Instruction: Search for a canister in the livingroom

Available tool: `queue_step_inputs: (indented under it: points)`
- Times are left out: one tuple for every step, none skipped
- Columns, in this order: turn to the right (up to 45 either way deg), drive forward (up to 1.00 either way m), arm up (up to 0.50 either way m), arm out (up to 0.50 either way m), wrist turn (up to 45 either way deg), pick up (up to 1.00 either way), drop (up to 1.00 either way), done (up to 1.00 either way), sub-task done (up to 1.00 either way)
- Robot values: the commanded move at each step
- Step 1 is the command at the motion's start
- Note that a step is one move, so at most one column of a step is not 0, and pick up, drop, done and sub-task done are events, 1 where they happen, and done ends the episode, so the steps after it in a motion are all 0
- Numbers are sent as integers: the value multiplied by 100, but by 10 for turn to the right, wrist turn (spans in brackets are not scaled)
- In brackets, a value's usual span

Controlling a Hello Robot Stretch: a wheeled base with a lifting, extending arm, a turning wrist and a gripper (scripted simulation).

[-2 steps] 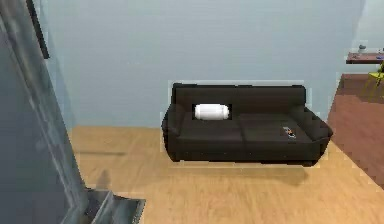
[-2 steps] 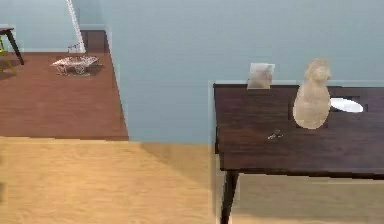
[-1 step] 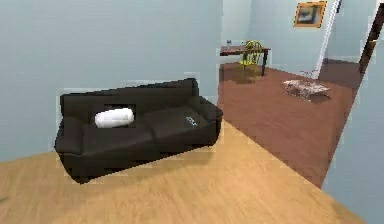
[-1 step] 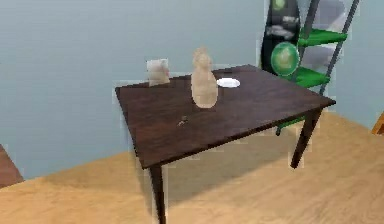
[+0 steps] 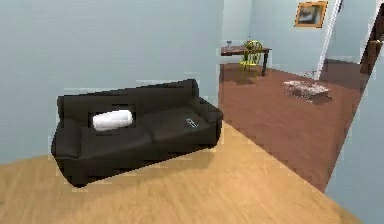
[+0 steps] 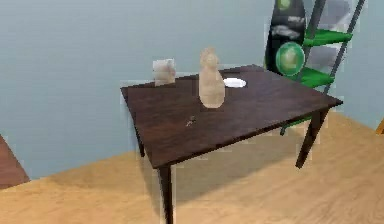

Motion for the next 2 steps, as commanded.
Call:
queue_step_inputs:
  points:
    - [270,0,0,0,0,0,0,0,0]
    - [0,55,0,0,0,0,0,0,0]
